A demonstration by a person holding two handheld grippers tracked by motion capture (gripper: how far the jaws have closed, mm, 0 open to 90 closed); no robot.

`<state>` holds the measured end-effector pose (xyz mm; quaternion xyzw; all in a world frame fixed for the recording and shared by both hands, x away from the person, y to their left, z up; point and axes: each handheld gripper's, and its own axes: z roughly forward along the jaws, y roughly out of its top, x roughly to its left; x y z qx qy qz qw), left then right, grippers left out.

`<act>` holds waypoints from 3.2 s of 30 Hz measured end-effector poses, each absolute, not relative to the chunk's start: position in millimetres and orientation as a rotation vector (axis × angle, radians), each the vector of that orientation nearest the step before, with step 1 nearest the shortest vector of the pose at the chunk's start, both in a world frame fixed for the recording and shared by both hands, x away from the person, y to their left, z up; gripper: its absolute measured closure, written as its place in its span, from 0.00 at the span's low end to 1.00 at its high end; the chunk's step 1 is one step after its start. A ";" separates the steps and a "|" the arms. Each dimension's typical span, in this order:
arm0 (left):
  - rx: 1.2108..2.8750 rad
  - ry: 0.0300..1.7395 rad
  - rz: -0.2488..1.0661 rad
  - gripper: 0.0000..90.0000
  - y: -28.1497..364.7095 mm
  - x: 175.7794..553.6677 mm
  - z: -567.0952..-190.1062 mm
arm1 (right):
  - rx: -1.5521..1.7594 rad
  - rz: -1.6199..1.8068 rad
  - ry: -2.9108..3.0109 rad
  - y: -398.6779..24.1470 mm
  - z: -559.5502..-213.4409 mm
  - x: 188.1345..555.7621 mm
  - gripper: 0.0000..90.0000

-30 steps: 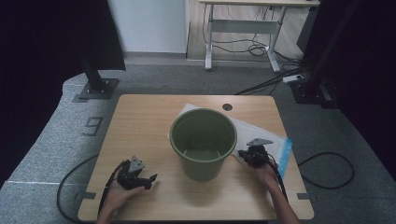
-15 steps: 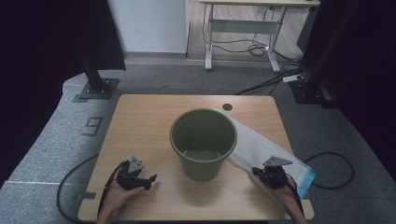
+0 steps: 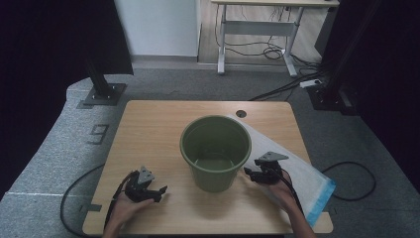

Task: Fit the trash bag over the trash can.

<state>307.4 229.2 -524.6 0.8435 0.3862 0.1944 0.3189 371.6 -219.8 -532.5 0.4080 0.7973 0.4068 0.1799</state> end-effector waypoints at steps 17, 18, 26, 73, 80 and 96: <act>2.211 1.043 0.527 0.18 234.7 307.7 -524.6 | 1.202 1.041 2.267 -214.9 -548.7 386.0 0.94; 2.210 1.044 0.527 0.18 234.5 307.6 -524.7 | 1.221 1.044 2.273 -217.8 -548.1 384.9 0.98; 2.208 1.037 0.522 0.18 235.2 306.8 -524.7 | 1.245 1.026 2.287 -242.8 -546.1 342.5 0.98; 2.198 1.048 0.526 0.18 239.6 307.4 -524.9 | 1.241 1.175 2.065 -230.8 -519.0 374.1 0.99; 2.196 1.052 0.526 0.18 239.5 307.1 -524.5 | 1.252 1.274 1.925 -253.5 -485.2 368.5 0.99; 2.180 1.058 0.534 0.18 241.9 306.7 -522.3 | 1.218 1.397 1.772 -265.5 -424.4 369.5 0.99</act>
